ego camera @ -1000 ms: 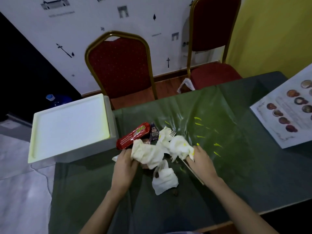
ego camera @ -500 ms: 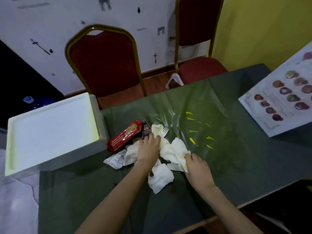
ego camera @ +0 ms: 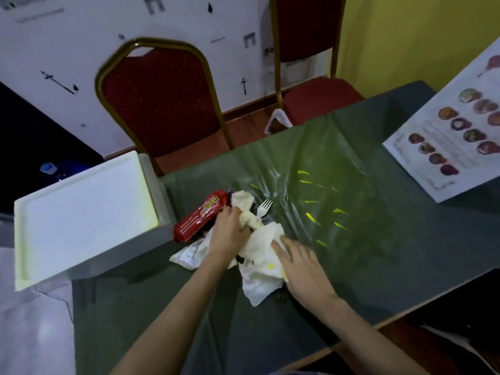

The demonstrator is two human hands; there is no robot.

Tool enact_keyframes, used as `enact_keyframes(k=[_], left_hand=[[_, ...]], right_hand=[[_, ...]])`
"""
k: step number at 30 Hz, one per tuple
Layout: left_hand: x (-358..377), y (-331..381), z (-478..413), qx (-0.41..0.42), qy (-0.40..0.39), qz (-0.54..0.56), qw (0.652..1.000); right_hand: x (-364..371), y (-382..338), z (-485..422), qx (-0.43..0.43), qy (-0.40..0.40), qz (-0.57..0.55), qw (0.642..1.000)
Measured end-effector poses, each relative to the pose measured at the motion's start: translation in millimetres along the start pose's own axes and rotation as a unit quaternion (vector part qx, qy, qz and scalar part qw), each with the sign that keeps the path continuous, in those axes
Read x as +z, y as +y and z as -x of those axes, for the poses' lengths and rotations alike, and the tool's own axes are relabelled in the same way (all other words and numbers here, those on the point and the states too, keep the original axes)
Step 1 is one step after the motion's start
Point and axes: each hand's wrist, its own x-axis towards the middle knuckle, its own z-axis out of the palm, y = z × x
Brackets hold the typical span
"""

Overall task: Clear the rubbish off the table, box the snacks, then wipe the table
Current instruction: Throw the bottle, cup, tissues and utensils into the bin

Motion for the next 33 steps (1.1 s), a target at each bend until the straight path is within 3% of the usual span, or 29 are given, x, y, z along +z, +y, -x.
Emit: enact_keyframes(k=[2,4,7,10,12,14,17,22,28,33], left_hand=[[13,8,0,0.042,-0.058,-0.143,0.987],[18,13,-1,0.06,-0.06,-0.186,0.979],[13,13,-5,0.051,-0.055,-0.158,0.985],[-2,7,-4,0.024,-0.027,-0.062,0.997],[-15,0,0,0.01,0.004,-0.023,1.0],[-26,-7,6,0.018,-0.01,-0.046,0.999],[-31,-19,22,0.037,-0.04,-0.096,0.994],[-31,-29,38,0.052,0.006,-0.009,0.999],[-8,-25,46,0.081,-0.107,-0.206,0.969],[-4,-27,43,0.084,-0.092,-0.217,0.968]], right_hand=[[3,-6,0,-0.05,-0.051,-0.006,0.997],[7,-13,-3,-0.066,-0.083,-0.026,0.994],[6,-24,-12,-0.025,-0.084,-0.022,0.996],[7,-29,-18,-0.021,-0.052,0.093,0.994],[9,-29,-17,-0.023,-0.015,0.11,0.994],[9,-24,-17,-0.032,-0.009,0.089,0.995],[8,-8,-14,0.002,-0.028,-0.037,0.999],[-4,21,-2,0.149,0.066,-0.212,0.964],[-11,43,0,0.203,0.094,-0.213,0.951],[-9,50,-3,0.2,0.119,-0.217,0.948]])
